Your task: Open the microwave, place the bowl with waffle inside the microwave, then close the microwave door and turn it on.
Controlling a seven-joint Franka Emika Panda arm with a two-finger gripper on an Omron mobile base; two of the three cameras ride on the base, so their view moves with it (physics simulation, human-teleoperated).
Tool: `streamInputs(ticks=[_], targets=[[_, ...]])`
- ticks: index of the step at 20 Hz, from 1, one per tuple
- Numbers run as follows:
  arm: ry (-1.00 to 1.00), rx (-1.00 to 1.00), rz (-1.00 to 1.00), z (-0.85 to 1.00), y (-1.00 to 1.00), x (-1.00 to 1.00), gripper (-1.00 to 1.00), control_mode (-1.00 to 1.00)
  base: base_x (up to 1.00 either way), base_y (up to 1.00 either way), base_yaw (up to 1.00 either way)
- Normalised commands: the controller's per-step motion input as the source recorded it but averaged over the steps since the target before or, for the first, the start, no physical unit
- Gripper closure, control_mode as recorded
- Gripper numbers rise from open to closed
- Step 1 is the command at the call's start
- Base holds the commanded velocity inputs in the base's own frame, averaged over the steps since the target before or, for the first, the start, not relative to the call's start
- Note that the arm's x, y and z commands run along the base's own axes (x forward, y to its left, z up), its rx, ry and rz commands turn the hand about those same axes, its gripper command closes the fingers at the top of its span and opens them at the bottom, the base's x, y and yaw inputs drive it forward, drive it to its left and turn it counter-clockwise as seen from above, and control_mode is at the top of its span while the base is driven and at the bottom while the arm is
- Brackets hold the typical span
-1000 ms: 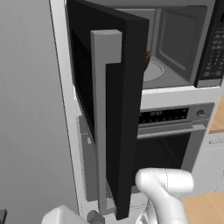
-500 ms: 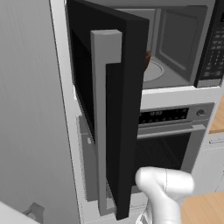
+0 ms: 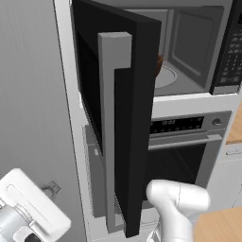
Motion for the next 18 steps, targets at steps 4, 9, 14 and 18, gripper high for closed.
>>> streamInputs(ticks=[4, 9, 14, 18], targets=[[0.00, -0.03, -0.42, 0.00, -0.81, 0.79, 1.00, -1.00, 0.00, 0.00, 0.00], [0.00, 0.00, -0.24, 0.00, -0.94, 0.77, 1.00, -1.00, 0.00, 0.00, 0.00], [0.00, 0.00, -0.14, 0.02, -1.00, 0.66, 1.00, -1.00, 0.00, 0.00, 0.00], [0.00, 0.00, -0.13, 0.00, -0.99, 0.74, 1.00, -1.00, 0.00, 0.00, 0.00]])
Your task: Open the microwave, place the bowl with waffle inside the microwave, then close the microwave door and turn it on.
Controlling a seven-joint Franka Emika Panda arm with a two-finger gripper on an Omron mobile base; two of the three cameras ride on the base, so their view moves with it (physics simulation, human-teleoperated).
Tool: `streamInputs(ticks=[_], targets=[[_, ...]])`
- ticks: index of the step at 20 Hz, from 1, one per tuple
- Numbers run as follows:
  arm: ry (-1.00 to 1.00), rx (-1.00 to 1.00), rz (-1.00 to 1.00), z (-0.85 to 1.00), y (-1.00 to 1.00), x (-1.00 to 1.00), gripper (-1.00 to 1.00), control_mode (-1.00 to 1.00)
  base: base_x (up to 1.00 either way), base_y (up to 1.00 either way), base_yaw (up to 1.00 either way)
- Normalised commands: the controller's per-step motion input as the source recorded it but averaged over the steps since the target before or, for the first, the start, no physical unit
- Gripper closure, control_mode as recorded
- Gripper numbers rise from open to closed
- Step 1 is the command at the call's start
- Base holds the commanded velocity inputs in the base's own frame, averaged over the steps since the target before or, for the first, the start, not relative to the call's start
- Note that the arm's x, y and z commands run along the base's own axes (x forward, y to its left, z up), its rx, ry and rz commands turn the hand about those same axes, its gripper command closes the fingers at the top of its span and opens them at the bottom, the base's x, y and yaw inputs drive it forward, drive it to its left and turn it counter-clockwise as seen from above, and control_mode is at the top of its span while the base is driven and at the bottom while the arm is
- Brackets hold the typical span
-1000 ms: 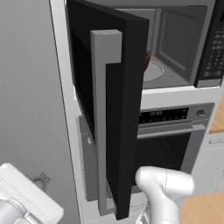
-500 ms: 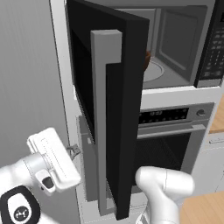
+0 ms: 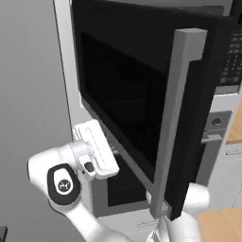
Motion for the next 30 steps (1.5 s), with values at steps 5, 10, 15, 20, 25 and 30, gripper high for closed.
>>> streamInputs(ticks=[5, 10, 15, 20, 25, 30], targets=[[-0.01, 0.00, -0.17, 0.01, -1.00, 0.46, 1.00, -1.00, 0.00, 0.00, 0.00], [-0.04, 0.00, -0.07, 0.11, -0.97, 0.19, 1.00, -1.00, 0.00, 0.00, 0.00], [-0.11, 0.00, 0.01, 0.00, -0.16, -0.46, 1.00, -1.00, 0.00, 0.00, 0.00], [-0.10, 0.00, 0.28, 0.31, -0.26, -0.69, 1.00, -1.00, 0.00, 0.00, 0.00], [0.04, 0.04, 0.27, 0.77, -0.34, 0.28, 1.00, -1.00, 0.00, 0.00, 0.00], [0.15, 0.08, 0.30, 0.61, -0.27, 0.96, 1.00, -1.00, 0.00, 0.00, 0.00]])
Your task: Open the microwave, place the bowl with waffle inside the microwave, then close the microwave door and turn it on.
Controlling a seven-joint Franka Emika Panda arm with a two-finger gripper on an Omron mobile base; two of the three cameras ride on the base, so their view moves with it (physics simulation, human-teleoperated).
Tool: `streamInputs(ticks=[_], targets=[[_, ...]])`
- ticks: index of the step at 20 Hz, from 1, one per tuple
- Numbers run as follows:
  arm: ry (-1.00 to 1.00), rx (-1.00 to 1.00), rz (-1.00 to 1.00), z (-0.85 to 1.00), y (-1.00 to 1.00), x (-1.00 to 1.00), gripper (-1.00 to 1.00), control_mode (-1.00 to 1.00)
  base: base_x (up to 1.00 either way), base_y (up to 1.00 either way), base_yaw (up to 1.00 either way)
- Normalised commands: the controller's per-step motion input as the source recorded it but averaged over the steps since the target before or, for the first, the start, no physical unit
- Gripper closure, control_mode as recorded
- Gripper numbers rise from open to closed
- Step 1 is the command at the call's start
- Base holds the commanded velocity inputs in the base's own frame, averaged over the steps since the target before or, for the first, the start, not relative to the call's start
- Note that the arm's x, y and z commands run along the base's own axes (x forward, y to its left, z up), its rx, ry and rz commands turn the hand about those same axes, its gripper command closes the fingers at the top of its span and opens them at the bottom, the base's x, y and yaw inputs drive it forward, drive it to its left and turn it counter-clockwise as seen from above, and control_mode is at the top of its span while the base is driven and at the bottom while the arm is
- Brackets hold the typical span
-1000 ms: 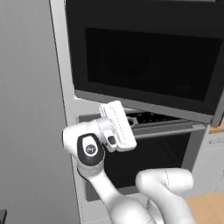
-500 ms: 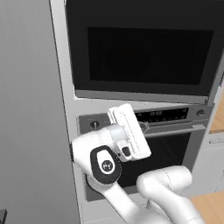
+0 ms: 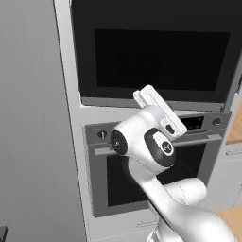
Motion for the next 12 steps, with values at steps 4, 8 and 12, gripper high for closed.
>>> streamInputs(ticks=[4, 8, 12], targets=[[0.30, 0.04, 0.23, 0.23, -0.30, 1.00, 1.00, -1.00, 0.00, 0.00, 0.00], [0.29, 0.05, 0.24, 0.13, -0.35, 1.00, 1.00, -1.00, 0.00, 0.00, 0.00], [0.23, 0.07, 0.29, 0.05, -0.43, 1.00, 1.00, -1.00, 0.00, 0.00, 0.00]])
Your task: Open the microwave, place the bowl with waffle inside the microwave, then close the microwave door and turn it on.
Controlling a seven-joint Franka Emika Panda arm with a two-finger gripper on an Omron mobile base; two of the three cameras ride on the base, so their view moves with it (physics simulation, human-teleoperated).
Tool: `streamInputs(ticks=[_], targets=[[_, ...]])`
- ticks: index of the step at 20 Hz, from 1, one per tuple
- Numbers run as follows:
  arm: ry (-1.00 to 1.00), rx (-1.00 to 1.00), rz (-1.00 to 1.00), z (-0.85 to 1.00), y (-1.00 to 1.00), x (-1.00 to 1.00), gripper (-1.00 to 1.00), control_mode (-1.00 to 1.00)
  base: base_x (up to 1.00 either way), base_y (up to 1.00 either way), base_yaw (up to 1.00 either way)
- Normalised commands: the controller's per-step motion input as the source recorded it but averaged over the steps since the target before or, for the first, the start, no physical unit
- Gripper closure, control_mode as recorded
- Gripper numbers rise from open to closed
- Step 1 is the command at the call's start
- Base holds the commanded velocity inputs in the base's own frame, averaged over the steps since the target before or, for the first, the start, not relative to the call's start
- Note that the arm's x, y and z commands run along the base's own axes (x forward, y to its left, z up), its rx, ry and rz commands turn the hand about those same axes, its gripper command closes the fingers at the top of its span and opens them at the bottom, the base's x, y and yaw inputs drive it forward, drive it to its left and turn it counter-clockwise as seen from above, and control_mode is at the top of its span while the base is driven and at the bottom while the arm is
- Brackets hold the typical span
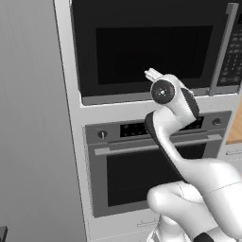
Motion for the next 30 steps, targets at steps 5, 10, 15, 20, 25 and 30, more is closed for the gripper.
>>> streamInputs(ticks=[5, 10, 15, 20, 25, 30], targets=[[0.12, 0.10, 0.27, 0.00, -0.46, 1.00, 1.00, -1.00, 0.00, 0.00, 0.00], [0.11, 0.13, 0.19, -0.01, -0.42, 0.78, 1.00, -1.00, 0.00, 0.00, 0.00], [0.09, 0.26, 0.06, 0.10, -0.49, -0.36, 1.00, -1.00, 0.00, 0.00, 0.00], [0.21, 0.43, 0.02, 0.38, -0.80, -0.98, 1.00, -1.00, 0.00, 0.00, 0.00], [0.12, 0.64, 0.00, 0.31, -0.98, -0.83, 1.00, -1.00, 0.00, 0.00, 0.00], [0.03, 0.57, 0.08, 0.00, -1.00, 0.00, 1.00, -1.00, 0.00, 0.00, 0.00]])
